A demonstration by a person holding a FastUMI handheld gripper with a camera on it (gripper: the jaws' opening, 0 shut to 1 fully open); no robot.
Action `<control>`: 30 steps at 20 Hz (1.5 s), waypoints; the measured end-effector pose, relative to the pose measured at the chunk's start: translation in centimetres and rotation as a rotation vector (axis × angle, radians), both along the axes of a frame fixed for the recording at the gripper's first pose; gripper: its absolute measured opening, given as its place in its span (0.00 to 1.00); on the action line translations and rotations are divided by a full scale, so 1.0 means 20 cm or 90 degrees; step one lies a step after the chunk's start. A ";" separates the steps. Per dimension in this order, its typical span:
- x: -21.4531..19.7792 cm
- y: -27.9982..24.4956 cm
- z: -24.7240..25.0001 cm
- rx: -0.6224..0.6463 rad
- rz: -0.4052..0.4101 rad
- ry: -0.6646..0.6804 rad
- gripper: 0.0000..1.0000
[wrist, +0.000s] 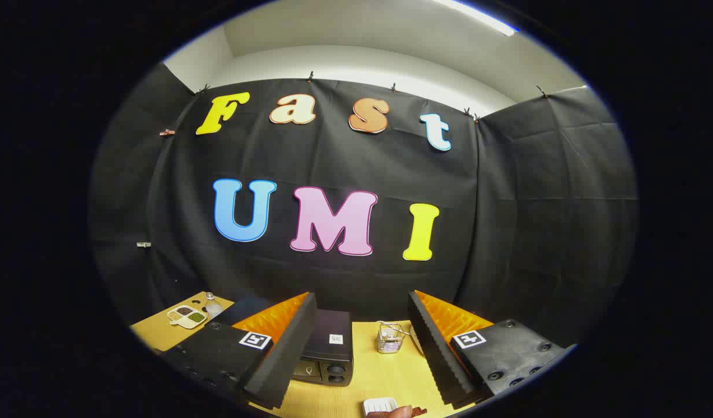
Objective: Open the toaster oven, put the food inside, and close the toaster oven door.
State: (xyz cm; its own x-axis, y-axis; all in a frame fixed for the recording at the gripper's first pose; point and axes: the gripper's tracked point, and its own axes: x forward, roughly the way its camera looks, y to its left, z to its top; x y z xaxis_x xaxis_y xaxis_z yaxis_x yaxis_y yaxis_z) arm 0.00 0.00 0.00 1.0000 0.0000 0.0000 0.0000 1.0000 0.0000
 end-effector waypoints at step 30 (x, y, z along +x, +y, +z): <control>0.14 0.62 -0.29 0.060 0.043 0.061 0.97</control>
